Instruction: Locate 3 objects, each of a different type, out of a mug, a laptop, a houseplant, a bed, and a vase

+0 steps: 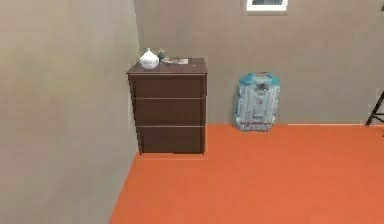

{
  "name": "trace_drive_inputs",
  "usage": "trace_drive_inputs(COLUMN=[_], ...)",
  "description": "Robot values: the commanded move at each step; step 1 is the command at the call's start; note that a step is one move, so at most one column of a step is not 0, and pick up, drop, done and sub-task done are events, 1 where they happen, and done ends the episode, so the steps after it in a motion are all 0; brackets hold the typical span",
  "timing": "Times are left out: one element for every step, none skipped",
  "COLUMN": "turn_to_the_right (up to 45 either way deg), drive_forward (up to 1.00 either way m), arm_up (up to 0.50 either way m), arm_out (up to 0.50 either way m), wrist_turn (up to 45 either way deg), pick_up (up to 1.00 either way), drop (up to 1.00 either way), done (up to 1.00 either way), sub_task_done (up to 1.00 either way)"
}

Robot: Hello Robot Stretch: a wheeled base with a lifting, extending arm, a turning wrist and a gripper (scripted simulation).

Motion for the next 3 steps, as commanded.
trace_drive_inputs(turn_to_the_right=[0.0,0.0,-30.0], drive_forward=[1.00,0.35,0.00], arm_up=[0.00,0.00,0.00], arm_out=[0.00,0.00,0.00], wrist_turn=[0.0,0.0,0.0], pick_up=[0.00,0.00,0.00], drop=[0.00,0.00,0.00], done=[0.00,0.00,0.00], sub_task_done=[0.00,0.00,0.00])
